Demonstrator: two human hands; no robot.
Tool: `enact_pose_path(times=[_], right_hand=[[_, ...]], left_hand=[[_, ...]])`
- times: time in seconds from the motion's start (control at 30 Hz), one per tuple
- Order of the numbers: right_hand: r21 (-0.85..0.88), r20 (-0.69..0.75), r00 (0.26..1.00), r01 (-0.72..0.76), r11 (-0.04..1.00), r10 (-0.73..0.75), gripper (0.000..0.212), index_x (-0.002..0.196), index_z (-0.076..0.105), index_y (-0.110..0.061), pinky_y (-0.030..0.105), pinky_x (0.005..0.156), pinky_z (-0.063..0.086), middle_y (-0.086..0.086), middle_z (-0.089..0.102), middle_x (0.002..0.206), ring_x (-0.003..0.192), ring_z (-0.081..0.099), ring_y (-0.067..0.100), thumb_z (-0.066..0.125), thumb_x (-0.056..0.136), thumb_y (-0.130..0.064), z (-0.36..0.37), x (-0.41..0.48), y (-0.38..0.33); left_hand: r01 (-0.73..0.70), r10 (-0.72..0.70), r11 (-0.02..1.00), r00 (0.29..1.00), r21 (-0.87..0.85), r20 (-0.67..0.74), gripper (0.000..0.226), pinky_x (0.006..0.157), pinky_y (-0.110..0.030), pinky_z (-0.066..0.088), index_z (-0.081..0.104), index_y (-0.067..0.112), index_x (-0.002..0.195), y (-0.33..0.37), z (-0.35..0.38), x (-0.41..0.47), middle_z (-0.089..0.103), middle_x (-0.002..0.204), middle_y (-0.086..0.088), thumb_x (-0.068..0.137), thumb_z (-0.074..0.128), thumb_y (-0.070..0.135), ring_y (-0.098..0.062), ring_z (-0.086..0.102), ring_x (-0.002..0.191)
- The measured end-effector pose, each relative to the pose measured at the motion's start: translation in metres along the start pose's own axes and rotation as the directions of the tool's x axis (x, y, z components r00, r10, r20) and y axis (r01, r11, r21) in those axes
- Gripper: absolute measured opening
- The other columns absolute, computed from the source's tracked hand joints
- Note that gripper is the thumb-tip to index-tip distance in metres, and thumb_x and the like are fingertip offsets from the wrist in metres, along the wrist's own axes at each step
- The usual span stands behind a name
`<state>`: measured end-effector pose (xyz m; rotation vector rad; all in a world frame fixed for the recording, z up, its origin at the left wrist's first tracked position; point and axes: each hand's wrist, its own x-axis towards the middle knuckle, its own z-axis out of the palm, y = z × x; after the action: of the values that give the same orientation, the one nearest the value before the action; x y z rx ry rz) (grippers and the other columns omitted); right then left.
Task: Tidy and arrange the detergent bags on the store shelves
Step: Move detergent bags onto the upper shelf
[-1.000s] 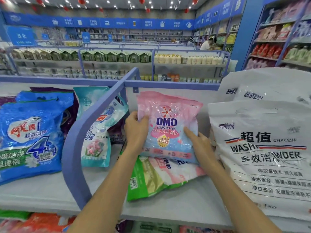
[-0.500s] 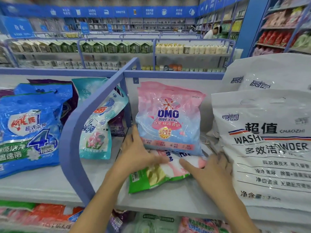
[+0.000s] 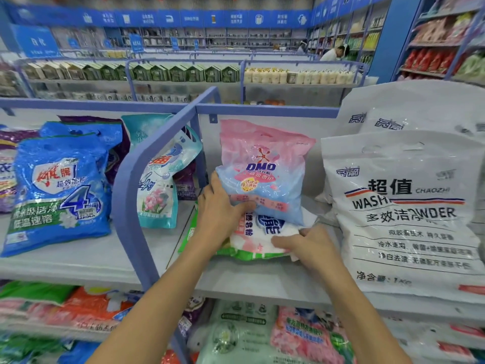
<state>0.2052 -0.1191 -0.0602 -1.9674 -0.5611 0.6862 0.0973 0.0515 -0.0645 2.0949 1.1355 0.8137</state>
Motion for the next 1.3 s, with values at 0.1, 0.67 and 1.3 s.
enact_pose_path(times=[0.1, 0.67, 1.3], right_hand=[[0.228, 0.112, 0.993, -0.051, 0.972, 0.026, 0.009, 0.085, 0.077, -0.009, 0.022, 0.053, 0.049, 0.002, 0.079, 0.079, 0.060, 0.071, 0.008, 0.081, 0.077, -0.008, -0.011, -0.014, 0.001], [0.667, 0.190, 0.928, 0.118, 0.736, -0.321, 0.054, 0.091, 0.074, -0.005, 0.037, 0.059, 0.058, 0.018, 0.074, 0.085, 0.073, 0.072, 0.032, 0.059, 0.043, 0.014, -0.112, -0.036, 0.005], [0.547, 0.114, 0.978, 0.086, 0.833, -0.176, 0.033, 0.125, 0.064, -0.032, 0.050, 0.094, 0.058, 0.001, 0.078, 0.112, 0.101, 0.076, 0.026, 0.059, 0.098, -0.051, -0.034, 0.015, 0.025]], left_hand=[[0.008, -0.008, 1.000, 0.999, 0.010, -0.034, 0.094, 0.104, -0.053, 0.038, 0.029, 0.018, 0.145, 0.009, 0.005, 0.003, 0.049, 0.134, -0.021, 0.074, 0.083, 0.049, -0.040, 0.042, 0.128], [-0.159, 0.156, 0.984, 0.987, 0.077, 0.034, 0.057, 0.101, -0.035, 0.039, 0.054, 0.016, 0.136, 0.040, 0.007, -0.026, 0.052, 0.133, -0.001, 0.093, 0.065, 0.051, -0.021, 0.050, 0.124], [0.378, -0.119, 0.504, 0.921, -0.777, 0.371, 0.030, 0.084, -0.047, 0.062, 0.064, 0.013, 0.124, 0.041, 0.007, -0.045, 0.077, 0.109, -0.015, 0.104, 0.055, 0.033, -0.031, 0.074, 0.092]])
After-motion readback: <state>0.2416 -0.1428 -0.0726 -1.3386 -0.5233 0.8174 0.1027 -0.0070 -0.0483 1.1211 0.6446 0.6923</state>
